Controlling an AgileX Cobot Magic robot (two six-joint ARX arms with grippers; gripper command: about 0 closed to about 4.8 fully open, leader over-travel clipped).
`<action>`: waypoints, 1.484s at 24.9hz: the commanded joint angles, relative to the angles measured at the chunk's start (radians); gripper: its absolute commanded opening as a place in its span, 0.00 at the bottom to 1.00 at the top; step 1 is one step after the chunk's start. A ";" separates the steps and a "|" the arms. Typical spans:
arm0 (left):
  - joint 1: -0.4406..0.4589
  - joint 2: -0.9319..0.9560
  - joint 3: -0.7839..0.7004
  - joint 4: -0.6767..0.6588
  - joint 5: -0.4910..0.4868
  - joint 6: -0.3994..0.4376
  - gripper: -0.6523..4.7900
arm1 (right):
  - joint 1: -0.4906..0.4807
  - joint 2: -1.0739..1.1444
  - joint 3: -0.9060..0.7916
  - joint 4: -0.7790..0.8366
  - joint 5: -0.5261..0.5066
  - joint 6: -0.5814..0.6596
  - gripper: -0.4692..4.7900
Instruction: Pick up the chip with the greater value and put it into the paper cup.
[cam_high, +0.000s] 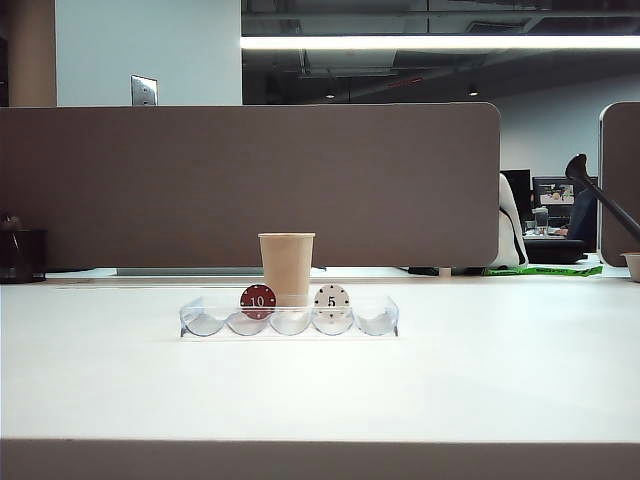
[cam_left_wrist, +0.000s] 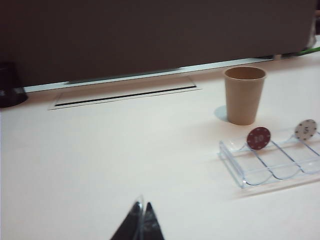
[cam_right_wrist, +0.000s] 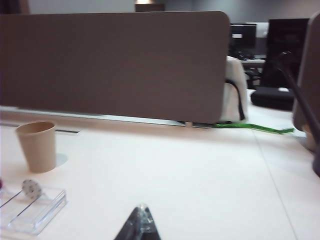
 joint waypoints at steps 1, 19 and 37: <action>0.001 0.001 0.003 0.013 -0.007 0.004 0.11 | 0.000 -0.001 -0.002 0.023 -0.032 -0.027 0.09; 0.355 0.001 0.003 0.132 0.373 -0.151 0.11 | -0.005 -0.001 -0.002 -0.066 0.040 0.004 0.09; 0.282 0.001 0.003 0.128 0.191 -0.156 0.11 | -0.005 -0.001 -0.002 -0.050 0.065 0.003 0.09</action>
